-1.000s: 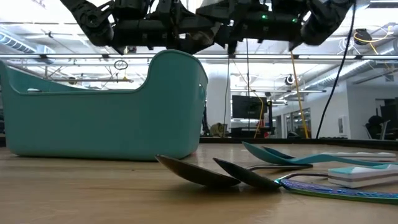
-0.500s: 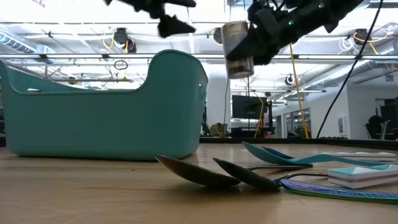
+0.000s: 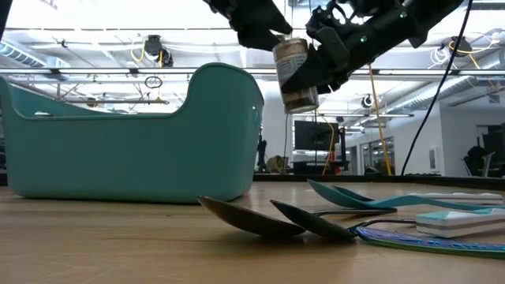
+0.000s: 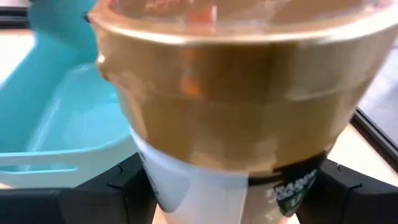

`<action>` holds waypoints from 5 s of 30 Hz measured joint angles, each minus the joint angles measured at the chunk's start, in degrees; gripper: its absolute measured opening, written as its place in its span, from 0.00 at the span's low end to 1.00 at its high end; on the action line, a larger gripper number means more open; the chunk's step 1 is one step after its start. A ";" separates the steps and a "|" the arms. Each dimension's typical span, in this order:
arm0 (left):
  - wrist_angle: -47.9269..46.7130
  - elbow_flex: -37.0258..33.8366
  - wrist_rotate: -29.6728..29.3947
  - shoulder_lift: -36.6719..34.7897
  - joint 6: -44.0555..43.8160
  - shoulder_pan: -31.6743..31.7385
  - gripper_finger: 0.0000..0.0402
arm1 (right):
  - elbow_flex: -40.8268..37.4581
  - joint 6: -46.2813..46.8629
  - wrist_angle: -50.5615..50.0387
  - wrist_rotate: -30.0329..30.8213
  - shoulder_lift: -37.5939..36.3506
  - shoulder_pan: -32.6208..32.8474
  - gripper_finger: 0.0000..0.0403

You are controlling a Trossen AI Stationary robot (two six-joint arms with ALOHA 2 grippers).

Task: Pick & Place Food Item
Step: Put the gold seasoning bottle into the red bin, then put the brown seasoning bottle into the red bin

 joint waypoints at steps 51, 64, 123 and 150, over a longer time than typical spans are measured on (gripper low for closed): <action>-0.21 -19.11 -1.05 -18.06 -5.51 9.99 0.69 | -1.53 -3.92 -8.11 -1.08 -9.54 2.90 0.94; 18.15 -39.35 -0.62 -18.01 -13.73 15.77 0.69 | -4.81 -5.21 -2.87 -0.89 -10.55 2.77 0.94; 16.62 -39.50 -7.94 -26.93 -15.41 14.64 0.83 | -4.74 11.40 -5.14 -11.15 -10.56 3.54 0.94; 17.40 -39.50 -7.99 -26.36 -16.86 14.65 0.84 | 16.75 67.21 -72.00 -8.95 -0.58 42.54 0.85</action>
